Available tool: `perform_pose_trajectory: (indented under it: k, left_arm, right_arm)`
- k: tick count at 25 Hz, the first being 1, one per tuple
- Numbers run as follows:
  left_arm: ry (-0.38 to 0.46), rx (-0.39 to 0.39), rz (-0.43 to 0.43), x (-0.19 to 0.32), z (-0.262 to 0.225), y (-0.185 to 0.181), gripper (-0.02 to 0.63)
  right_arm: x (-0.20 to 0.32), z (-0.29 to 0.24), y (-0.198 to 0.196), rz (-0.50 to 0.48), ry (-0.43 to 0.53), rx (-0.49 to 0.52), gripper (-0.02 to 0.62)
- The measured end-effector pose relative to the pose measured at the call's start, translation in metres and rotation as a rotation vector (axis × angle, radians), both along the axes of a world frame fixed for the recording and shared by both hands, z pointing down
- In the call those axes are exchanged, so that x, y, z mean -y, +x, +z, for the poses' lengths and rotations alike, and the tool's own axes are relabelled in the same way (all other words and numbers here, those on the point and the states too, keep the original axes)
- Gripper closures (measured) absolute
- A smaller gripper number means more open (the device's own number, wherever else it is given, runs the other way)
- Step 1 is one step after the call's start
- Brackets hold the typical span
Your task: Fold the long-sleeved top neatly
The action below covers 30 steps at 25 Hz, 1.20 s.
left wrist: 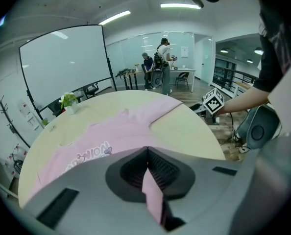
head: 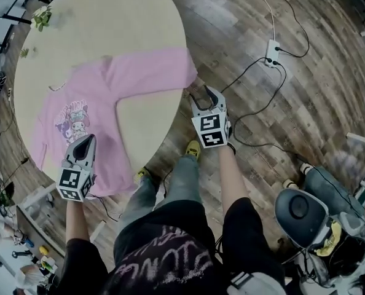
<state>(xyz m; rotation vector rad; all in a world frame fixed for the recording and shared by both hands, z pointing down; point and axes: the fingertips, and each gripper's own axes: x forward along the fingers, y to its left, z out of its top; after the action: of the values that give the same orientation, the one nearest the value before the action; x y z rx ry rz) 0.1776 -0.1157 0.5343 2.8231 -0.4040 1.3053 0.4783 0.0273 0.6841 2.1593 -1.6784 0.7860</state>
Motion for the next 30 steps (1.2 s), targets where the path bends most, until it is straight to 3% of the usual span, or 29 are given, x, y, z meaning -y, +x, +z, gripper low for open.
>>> perform_pose_trajectory:
  k: [8, 14, 22, 30]
  left_arm:
    - [0.048, 0.043, -0.078, 0.012, 0.015, -0.006, 0.594]
    - [0.025, 0.059, -0.143, 0.012, 0.022, -0.021, 0.593]
    - [0.011, 0.042, -0.151, 0.015, 0.026, -0.015, 0.594]
    - [0.008, -0.013, -0.175, 0.020, 0.006, -0.032, 0.594]
  right_arm:
    - [0.047, 0.041, 0.026, 0.017, 0.023, -0.024, 0.353]
    - [0.054, 0.026, 0.046, 0.053, 0.043, -0.154, 0.548]
    - [0.015, 0.008, 0.080, 0.164, -0.035, -0.201, 0.565]
    - [-0.013, -0.050, 0.102, 0.248, -0.061, -0.292, 0.566]
